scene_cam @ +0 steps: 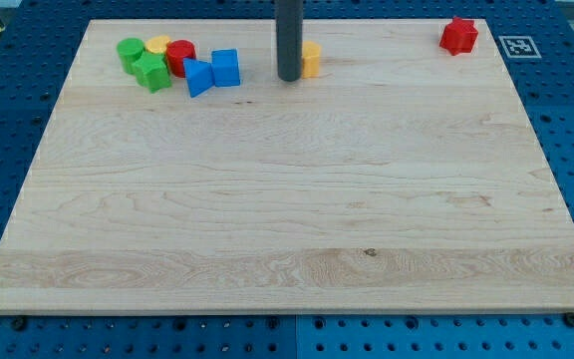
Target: Place the yellow hexagon horizontally at the left side of the red star
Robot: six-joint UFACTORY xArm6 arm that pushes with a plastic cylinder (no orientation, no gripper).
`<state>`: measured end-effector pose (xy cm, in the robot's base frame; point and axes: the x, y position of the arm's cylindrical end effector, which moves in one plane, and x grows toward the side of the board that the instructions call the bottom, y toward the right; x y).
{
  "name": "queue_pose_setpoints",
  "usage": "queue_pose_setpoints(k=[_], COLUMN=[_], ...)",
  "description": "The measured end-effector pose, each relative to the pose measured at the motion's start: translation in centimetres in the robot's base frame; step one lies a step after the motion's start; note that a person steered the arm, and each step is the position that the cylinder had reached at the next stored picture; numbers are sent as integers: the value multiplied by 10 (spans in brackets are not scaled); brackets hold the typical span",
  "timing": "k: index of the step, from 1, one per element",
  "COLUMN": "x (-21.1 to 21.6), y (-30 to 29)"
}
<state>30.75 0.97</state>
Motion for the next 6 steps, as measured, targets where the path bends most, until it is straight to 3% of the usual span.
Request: queue_pose_setpoints(k=[2,4,6], x=[-13,-25,-45], y=[-19,36,36])
